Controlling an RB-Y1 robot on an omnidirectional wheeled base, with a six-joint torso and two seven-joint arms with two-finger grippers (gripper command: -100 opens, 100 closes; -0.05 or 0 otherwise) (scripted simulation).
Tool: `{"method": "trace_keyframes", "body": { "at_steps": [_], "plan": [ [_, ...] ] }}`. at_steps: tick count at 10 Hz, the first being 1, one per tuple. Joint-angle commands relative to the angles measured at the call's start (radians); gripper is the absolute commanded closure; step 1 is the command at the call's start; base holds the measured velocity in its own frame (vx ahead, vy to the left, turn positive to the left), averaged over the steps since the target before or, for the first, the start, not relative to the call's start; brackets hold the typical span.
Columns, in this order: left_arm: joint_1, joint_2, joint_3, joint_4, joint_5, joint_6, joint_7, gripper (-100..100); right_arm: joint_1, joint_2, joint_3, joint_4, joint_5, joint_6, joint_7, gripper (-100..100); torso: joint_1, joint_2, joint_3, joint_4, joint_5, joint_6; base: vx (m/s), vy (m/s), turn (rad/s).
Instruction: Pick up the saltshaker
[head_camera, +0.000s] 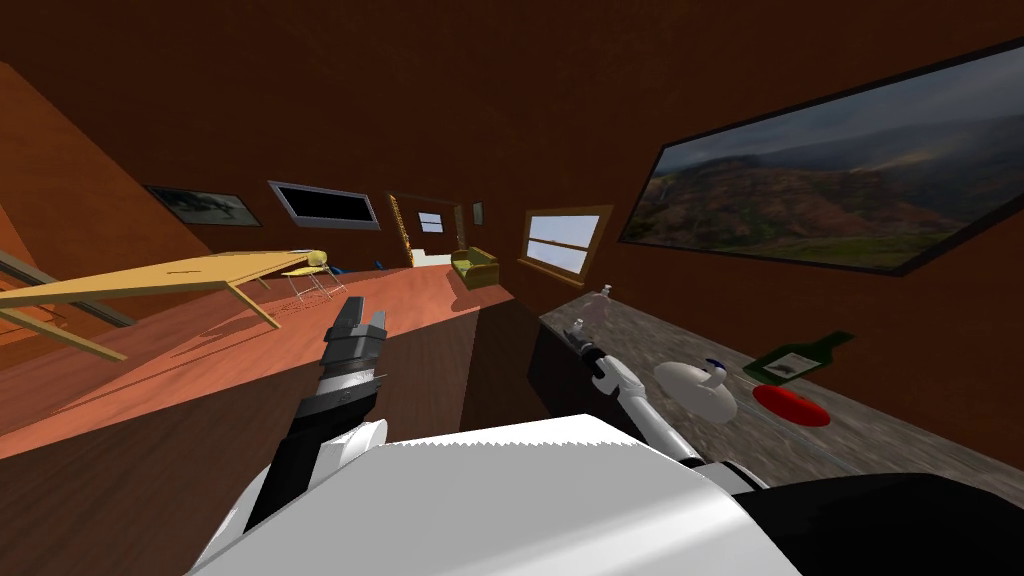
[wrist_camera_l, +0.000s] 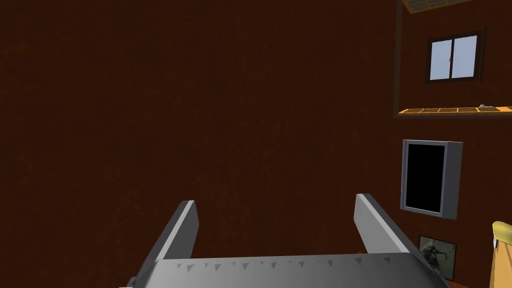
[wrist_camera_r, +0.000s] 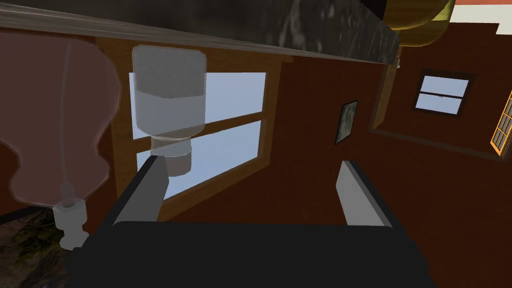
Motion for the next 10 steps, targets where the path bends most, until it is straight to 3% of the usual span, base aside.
{"method": "trace_keyframes", "body": {
  "at_steps": [1,4,5,8,10],
  "plan": [
    [0.0,0.0,0.0,0.0,0.0,0.0,0.0,0,-0.02,-0.005,-0.017,0.047,0.05,0.02,0.01,-100,0.0,0.0,0.0,0.0,0.0,0.0,0.006,0.001,0.082],
    [0.0,0.0,0.0,0.0,0.0,0.0,0.0,0,-0.046,-0.026,-0.032,0.103,0.136,0.065,0.016,-100,0.0,-0.001,0.0,0.0,0.0,0.0,0.012,-0.004,0.068],
    [0.0,0.0,0.0,0.0,0.0,0.0,0.0,0,-0.046,-0.026,-0.032,0.103,0.136,0.065,0.016,-100,0.0,-0.001,0.0,0.0,0.0,0.0,0.01,-0.006,0.018],
    [0.0,0.0,0.0,0.0,0.0,0.0,0.0,0,-0.067,-0.041,-0.045,0.146,0.21,0.105,0.018,-100,0.0,-0.001,0.0,0.0,0.0,0.0,0.013,-0.007,0.065],
    [0.0,0.0,0.0,0.0,0.0,0.0,0.0,0,-0.068,-0.038,-0.045,0.145,0.212,0.106,0.019,-100,0.0,-0.002,-0.001,0.0,0.0,0.0,0.022,-0.005,0.037]
  ]
}}
